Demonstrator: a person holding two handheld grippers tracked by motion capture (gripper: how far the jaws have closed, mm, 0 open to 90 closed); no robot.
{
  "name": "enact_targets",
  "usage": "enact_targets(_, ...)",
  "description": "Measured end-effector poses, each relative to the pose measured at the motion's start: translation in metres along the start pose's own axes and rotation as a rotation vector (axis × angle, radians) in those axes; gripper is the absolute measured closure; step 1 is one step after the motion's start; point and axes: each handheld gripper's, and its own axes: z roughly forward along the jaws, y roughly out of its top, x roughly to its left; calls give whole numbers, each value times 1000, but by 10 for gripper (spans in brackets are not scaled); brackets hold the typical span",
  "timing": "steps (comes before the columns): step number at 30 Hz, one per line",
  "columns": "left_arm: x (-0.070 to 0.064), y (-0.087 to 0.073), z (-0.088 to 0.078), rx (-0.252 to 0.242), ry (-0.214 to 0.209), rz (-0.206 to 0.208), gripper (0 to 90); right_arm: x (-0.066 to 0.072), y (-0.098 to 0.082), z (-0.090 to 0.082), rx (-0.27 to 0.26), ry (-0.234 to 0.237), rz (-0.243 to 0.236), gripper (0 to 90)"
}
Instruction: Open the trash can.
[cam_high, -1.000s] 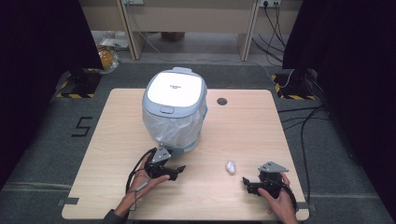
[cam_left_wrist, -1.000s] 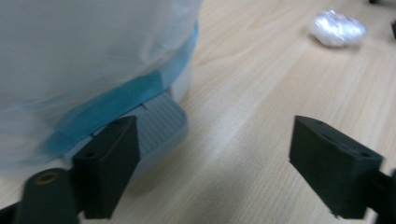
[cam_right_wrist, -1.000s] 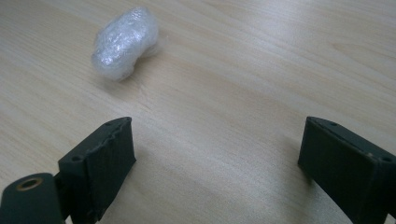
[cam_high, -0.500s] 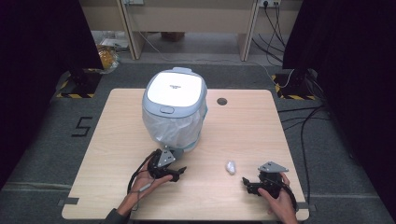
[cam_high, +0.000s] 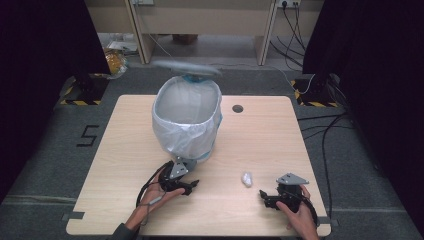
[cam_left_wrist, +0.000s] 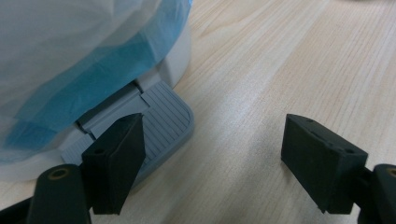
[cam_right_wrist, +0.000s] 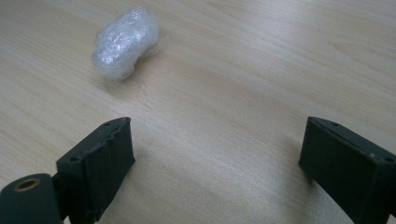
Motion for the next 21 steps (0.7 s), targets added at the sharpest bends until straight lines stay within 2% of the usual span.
enact_targets(7,2,2,2,-13,-21,-37,218,0,0,0,1,-1,0,91)
enact_targets(10,-2,5,6,-6,-14,-13,218,0,0,0,1,0,-1,88)
enact_targets(21,-13,16,16,16,17,23,218,0,0,0,5,3,-4,78)
